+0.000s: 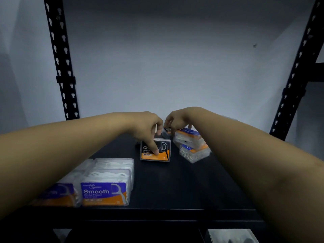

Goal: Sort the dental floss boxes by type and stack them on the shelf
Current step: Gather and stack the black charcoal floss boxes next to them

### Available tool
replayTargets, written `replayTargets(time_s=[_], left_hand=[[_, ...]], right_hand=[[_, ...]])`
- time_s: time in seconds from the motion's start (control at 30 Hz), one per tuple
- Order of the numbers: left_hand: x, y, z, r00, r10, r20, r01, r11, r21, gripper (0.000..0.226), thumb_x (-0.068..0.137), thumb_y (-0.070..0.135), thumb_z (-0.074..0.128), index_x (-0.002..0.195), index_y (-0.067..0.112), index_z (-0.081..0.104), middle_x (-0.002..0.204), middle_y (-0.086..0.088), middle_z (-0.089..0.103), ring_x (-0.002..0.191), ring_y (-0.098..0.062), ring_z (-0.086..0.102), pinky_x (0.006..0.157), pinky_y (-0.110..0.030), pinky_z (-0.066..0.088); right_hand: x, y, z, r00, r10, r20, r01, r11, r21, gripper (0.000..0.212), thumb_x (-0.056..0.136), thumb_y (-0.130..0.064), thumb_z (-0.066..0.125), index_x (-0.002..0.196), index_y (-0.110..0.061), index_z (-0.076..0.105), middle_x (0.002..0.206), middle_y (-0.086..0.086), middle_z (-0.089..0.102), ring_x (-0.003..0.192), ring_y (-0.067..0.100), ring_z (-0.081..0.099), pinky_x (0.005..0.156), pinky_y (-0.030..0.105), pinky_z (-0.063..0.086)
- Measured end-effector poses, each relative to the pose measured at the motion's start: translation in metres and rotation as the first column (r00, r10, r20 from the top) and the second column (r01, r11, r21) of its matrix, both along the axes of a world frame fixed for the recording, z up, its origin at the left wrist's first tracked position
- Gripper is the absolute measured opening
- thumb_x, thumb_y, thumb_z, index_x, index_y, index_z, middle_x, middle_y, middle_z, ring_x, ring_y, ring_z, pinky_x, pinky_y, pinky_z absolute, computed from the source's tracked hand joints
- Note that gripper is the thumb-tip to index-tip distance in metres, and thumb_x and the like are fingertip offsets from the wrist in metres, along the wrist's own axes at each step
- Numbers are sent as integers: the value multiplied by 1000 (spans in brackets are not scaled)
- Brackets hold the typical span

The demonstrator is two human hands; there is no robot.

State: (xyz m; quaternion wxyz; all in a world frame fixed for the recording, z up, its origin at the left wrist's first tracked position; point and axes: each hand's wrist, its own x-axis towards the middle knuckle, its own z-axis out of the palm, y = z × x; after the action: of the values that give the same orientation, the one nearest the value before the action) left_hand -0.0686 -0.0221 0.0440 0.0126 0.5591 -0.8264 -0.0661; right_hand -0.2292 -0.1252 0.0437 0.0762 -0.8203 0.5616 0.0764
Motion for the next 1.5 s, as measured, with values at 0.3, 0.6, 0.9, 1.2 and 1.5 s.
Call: replayTargets(time_s=[0.3,0.6,0.9,1.2,1.5], left_hand=[[-8,6,-6,998,-3,55,2,1000,13,40,60,50,92,90,25,83,78,11,77,82,-11,73,79,-34,62],[-7,9,-13,997,-22,71,24,999,-38,42,64,54,88,95,26,82,80,9,77,81,-13,71,75,-34,58],[-6,15,-15,1000,-11,24,12,999,-49,41,68,49,88,99,24,82,85,6,78,79,-11,69,73,-29,55],[0,20,-17,993,35,-117,-33,999,21,43,62,44,93,95,23,75,88,7,76,82,-11,70,80,-30,56],[2,35,3,947,54,-316,-49,999,21,38,63,30,95,94,18,77,82,6,78,71,-6,70,83,-36,59]], right_hand=[[8,-8,-12,998,-8,-58,6,999,-35,79,70,-28,91,141,-27,57,139,-2,60,118,27,61,101,46,52],[3,-7,-14,991,114,65,-103,982,-157,82,58,-31,98,126,-24,52,127,-1,60,111,22,57,97,42,51],[4,-1,-16,984,174,44,-157,955,-251,47,73,-20,90,112,-26,66,108,-5,63,100,20,60,76,30,43],[-8,21,3,959,241,146,-174,914,-367,43,85,-25,77,124,-18,61,116,4,65,97,24,58,77,32,43],[-48,78,32,929,266,258,-136,892,-432,52,91,-28,71,140,-18,56,129,7,66,105,24,61,90,34,50]])
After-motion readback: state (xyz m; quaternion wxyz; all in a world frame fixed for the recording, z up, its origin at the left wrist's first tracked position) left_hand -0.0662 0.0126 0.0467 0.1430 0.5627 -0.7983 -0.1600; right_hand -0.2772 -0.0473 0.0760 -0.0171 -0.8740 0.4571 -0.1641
